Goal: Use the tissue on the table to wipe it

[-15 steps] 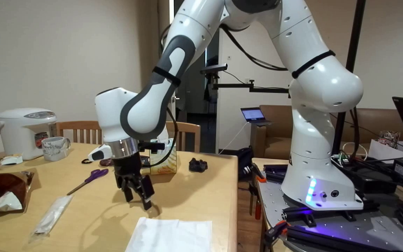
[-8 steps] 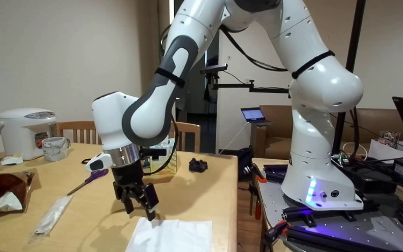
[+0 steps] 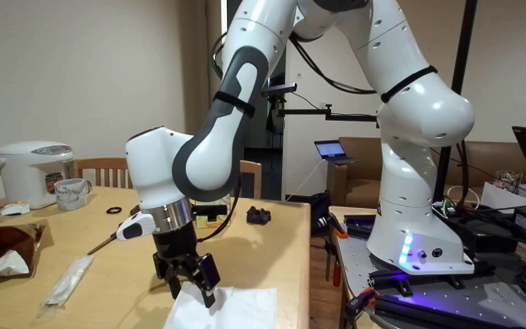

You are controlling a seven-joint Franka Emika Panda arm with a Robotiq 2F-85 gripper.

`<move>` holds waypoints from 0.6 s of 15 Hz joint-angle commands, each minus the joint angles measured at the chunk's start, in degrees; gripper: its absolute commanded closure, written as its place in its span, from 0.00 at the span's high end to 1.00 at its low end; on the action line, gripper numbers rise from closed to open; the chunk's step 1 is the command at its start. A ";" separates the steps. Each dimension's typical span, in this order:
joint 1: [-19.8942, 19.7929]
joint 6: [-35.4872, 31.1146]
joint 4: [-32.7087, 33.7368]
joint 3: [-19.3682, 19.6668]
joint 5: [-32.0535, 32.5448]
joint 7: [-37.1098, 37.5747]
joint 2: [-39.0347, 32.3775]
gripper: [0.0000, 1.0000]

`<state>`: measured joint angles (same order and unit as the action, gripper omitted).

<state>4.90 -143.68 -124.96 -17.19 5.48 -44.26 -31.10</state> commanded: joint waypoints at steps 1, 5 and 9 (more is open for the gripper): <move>-0.93 -2.07 -1.71 -1.98 -3.19 0.21 0.30 1.00; -1.11 -3.87 -1.40 -2.60 -6.07 0.72 -0.67 1.00; -0.98 -6.59 -0.21 -1.43 -5.30 0.67 -2.31 0.67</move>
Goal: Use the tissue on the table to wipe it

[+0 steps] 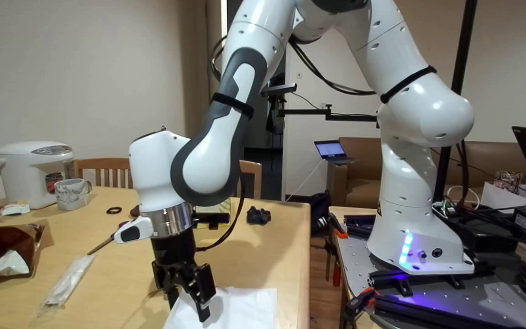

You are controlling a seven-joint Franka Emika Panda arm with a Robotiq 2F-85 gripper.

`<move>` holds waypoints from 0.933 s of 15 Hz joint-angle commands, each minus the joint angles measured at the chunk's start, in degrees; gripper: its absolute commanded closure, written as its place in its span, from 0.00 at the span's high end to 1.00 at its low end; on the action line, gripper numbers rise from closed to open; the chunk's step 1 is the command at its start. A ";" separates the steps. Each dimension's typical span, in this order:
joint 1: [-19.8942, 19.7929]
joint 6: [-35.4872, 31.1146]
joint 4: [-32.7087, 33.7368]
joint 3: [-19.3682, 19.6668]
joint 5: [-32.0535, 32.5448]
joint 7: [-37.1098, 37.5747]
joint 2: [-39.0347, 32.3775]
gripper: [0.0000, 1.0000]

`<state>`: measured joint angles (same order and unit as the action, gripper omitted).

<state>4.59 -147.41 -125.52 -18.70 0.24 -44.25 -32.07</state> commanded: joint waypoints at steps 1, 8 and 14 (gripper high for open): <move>-0.38 -3.46 0.58 0.75 0.60 1.10 -1.63 0.60; 0.08 -6.02 1.17 3.04 2.51 2.13 -2.25 0.15; 0.02 -8.04 1.10 3.74 2.46 3.20 -2.39 0.00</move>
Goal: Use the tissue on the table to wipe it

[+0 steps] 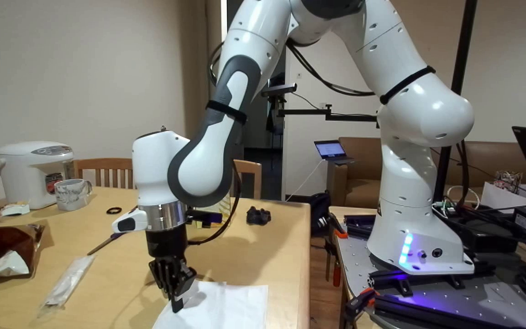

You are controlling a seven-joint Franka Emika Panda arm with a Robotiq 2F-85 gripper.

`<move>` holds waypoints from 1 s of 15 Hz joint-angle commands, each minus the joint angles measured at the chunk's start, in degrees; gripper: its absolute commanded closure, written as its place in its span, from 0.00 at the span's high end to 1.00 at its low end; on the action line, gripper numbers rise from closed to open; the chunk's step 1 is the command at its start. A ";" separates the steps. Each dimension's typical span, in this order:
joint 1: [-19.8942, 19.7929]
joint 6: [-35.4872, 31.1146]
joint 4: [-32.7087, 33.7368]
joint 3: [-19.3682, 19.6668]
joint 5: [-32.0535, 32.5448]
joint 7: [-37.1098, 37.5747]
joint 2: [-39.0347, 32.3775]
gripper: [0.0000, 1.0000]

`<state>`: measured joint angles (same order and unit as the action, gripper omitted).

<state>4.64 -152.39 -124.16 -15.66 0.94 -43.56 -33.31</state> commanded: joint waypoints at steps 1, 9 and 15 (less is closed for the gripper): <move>0.35 -3.20 -0.17 1.24 2.15 3.38 -1.27 0.01; 0.04 -6.94 -0.05 3.83 4.68 7.93 -2.72 0.00; -0.36 -9.56 -1.94 6.40 5.99 14.01 -2.96 0.00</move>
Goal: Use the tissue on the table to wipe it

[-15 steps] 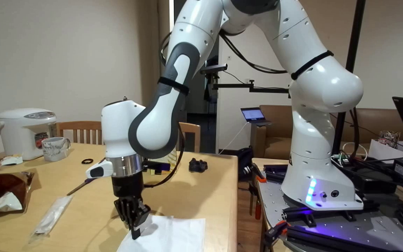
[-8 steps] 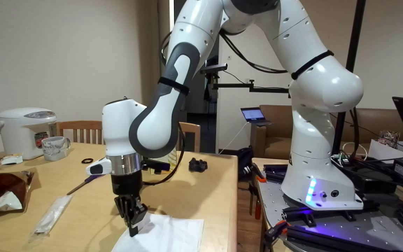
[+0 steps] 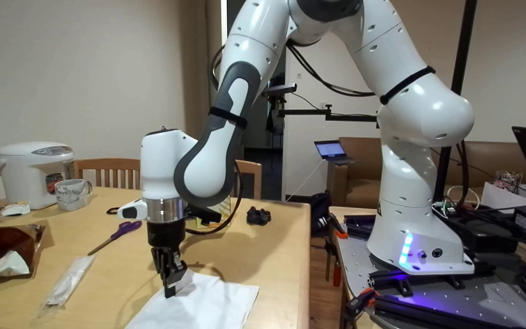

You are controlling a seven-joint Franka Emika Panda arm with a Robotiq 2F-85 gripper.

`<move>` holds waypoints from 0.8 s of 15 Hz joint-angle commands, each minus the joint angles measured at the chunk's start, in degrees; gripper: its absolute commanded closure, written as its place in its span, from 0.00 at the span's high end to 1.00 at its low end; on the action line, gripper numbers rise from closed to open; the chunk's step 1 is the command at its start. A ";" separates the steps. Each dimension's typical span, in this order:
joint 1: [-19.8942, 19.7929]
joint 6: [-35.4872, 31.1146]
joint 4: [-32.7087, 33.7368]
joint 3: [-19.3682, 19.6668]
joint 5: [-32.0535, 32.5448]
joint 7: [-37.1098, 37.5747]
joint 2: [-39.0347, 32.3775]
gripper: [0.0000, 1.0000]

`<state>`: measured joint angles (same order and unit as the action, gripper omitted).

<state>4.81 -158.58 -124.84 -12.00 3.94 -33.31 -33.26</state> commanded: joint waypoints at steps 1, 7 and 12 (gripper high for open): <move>-0.63 -3.45 -1.36 2.91 3.11 4.93 -3.09 0.00; -1.70 -4.31 -3.32 3.11 2.27 9.44 -2.83 0.00; -3.27 -7.38 -6.03 3.26 0.95 13.39 -2.39 0.00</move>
<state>3.90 -162.56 -127.37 -10.31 4.12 -21.43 -32.36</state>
